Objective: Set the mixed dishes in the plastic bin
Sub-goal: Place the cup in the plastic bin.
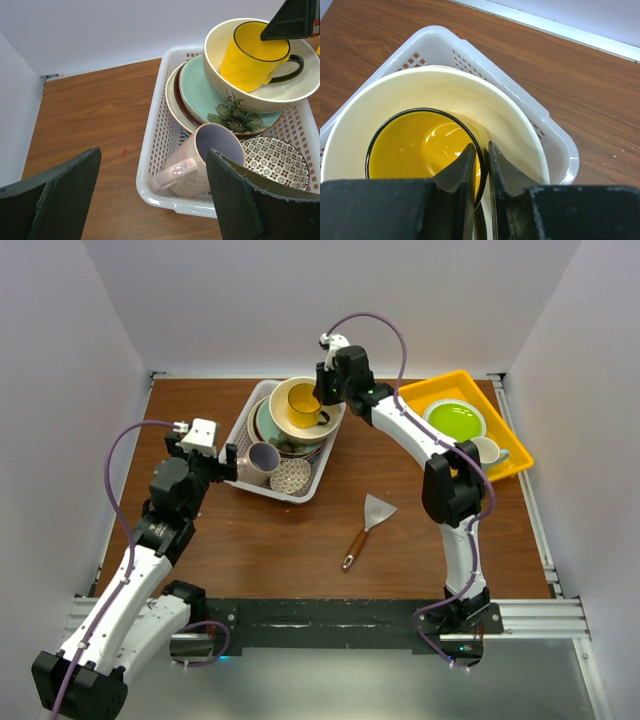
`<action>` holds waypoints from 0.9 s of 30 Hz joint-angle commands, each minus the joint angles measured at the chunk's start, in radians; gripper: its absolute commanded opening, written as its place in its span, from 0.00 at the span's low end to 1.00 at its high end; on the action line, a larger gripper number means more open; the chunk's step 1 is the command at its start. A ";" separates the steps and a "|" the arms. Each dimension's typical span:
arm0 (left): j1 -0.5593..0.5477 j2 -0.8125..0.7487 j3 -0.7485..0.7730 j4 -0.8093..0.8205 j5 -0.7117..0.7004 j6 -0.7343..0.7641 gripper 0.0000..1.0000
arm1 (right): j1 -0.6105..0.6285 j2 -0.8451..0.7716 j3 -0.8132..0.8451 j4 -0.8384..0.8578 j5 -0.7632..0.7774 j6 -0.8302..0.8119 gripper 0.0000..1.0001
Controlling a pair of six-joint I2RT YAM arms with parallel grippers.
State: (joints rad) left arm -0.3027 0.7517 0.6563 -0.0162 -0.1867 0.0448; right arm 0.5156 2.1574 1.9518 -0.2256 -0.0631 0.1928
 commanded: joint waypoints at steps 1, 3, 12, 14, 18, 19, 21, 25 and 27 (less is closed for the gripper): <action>0.005 -0.014 -0.003 0.055 -0.007 -0.010 0.91 | 0.009 -0.041 0.016 0.089 0.003 -0.004 0.19; 0.005 -0.014 -0.003 0.055 -0.007 -0.010 0.91 | 0.008 -0.041 0.018 0.089 0.002 -0.004 0.21; 0.005 -0.017 -0.003 0.055 -0.008 -0.011 0.91 | 0.009 -0.068 0.022 0.081 -0.006 -0.010 0.29; 0.005 -0.017 -0.003 0.055 -0.008 -0.010 0.91 | 0.009 -0.077 0.022 0.080 -0.009 -0.013 0.33; 0.005 -0.018 -0.001 0.055 -0.010 -0.010 0.91 | 0.008 -0.116 0.016 0.075 -0.007 -0.030 0.36; 0.005 -0.018 -0.003 0.055 -0.010 -0.010 0.91 | 0.008 -0.122 0.015 0.074 -0.009 -0.033 0.36; 0.005 -0.018 -0.003 0.055 -0.010 -0.010 0.91 | 0.009 -0.137 0.006 0.071 -0.014 -0.044 0.36; 0.005 -0.022 -0.004 0.055 -0.014 -0.010 0.91 | 0.006 -0.195 -0.024 0.068 -0.021 -0.069 0.38; 0.005 -0.023 -0.004 0.055 -0.013 -0.010 0.91 | 0.006 -0.221 -0.050 0.068 -0.030 -0.088 0.38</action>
State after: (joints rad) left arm -0.3027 0.7433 0.6559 -0.0162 -0.1875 0.0448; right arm 0.5186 2.0468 1.9266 -0.1997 -0.0719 0.1551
